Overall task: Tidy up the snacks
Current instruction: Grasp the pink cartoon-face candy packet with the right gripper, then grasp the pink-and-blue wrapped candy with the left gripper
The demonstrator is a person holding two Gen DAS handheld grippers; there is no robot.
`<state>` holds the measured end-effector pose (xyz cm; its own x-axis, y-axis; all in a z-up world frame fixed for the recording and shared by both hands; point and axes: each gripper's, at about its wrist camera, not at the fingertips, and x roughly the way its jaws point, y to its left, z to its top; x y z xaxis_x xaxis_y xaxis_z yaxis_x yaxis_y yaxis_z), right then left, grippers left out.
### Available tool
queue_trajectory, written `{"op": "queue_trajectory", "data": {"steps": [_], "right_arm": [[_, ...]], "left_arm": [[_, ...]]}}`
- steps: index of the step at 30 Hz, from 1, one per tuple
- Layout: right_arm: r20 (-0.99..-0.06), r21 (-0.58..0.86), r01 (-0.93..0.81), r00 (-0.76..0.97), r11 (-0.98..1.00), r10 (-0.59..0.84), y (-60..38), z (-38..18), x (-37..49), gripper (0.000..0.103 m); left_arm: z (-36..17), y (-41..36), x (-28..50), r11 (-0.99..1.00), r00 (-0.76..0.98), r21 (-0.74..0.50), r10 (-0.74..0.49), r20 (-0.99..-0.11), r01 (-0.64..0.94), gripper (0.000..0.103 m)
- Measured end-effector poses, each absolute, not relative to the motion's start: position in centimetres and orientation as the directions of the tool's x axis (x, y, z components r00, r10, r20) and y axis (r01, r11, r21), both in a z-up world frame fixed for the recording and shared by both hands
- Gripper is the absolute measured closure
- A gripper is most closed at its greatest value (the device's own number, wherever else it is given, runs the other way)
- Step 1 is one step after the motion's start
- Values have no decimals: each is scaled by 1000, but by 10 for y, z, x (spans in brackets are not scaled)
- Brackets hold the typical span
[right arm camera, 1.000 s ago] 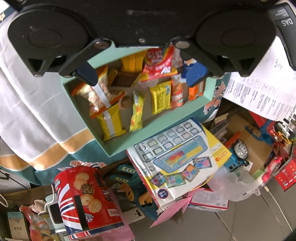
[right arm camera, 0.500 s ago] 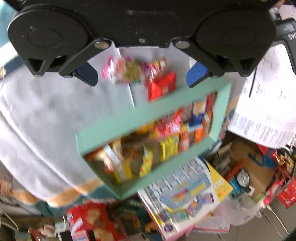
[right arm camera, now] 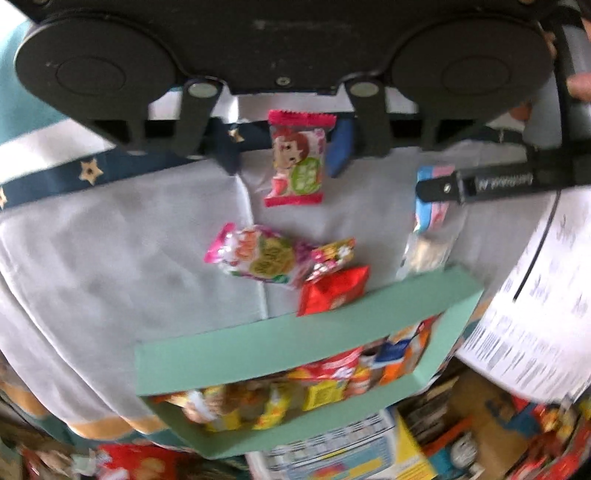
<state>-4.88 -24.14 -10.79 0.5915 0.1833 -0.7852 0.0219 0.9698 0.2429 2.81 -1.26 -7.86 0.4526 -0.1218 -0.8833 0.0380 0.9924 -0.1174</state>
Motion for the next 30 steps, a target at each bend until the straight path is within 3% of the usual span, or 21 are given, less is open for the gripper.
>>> {"op": "queue_trajectory", "data": {"steps": [2, 6, 11, 17, 19, 20, 21, 24, 26, 30], "right_arm": [[-780, 197, -27, 601, 980, 174, -232, -106, -48, 77], [-762, 132, -45, 635, 990, 130, -228, -106, -48, 78], [-749, 164, -3, 650, 986, 126, -244, -111, -44, 74], [-747, 140, -9, 655, 990, 112, -241, -114, -43, 72], [-750, 134, -13, 652, 991, 110, -238, -114, -42, 70], [-751, 129, -18, 652, 992, 109, -237, -114, -42, 69], [-751, 117, -25, 652, 993, 105, -234, -114, -41, 69], [-749, 75, -56, 656, 996, 93, -227, -114, -41, 72], [-749, 105, -68, 651, 992, 124, -230, -113, -41, 87], [-746, 181, -41, 645, 983, 164, -242, -107, -42, 89]], "left_arm": [[-79, -13, 28, 993, 453, -110, -115, -884, 37, 0], [-81, -13, 29, 995, 456, -98, -102, -884, 33, 0], [-81, -18, 30, 995, 468, -90, -98, -878, 39, 2], [-79, -39, 25, 995, 512, -15, -65, -857, 101, 33], [-77, -43, 22, 992, 528, 5, -63, -847, 125, 50], [-76, -44, 22, 991, 533, 0, -72, -843, 134, 65], [-75, -44, 22, 991, 533, -8, -81, -842, 137, 73], [-74, -39, 21, 990, 530, -33, -102, -842, 138, 76], [-72, -33, 19, 988, 524, -68, -131, -842, 139, 80], [-64, -18, 13, 979, 516, -140, -197, -834, 148, 83]]}}
